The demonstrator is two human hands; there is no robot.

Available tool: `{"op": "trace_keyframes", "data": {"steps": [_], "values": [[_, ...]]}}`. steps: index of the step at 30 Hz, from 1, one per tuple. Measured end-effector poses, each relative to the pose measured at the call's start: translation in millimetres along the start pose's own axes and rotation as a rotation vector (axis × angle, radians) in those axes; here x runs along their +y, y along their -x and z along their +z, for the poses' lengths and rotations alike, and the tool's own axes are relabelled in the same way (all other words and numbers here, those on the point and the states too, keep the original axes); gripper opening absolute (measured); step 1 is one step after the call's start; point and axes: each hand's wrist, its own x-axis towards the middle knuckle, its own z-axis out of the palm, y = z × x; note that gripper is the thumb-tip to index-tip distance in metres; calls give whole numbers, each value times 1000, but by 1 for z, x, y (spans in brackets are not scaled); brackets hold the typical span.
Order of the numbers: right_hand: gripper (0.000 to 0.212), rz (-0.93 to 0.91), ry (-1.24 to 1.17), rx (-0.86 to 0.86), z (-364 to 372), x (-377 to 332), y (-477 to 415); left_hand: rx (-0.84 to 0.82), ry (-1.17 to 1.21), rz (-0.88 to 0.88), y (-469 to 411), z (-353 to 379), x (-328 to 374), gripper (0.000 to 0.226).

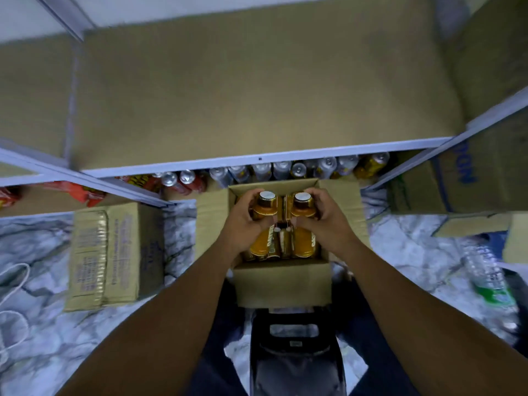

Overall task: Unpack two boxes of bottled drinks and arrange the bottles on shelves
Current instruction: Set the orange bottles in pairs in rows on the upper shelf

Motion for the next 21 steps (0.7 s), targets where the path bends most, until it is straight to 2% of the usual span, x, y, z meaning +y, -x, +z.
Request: {"op": "trace_keyframes", "data": {"steps": [5,11,16,21], "values": [[64,-99,0,31,-33,-148,81,9,22,75,77,-55,148,65],[58,-320,0,57,-70,-317,165,50,28,238,154,-115,303,64],[63,-504,-6,88,-92,-424,218,96,57,416,209,-152,400,65],[61,-689,-14,173,-103,-497,242,202,78,581,249,-177,469,62]]}}
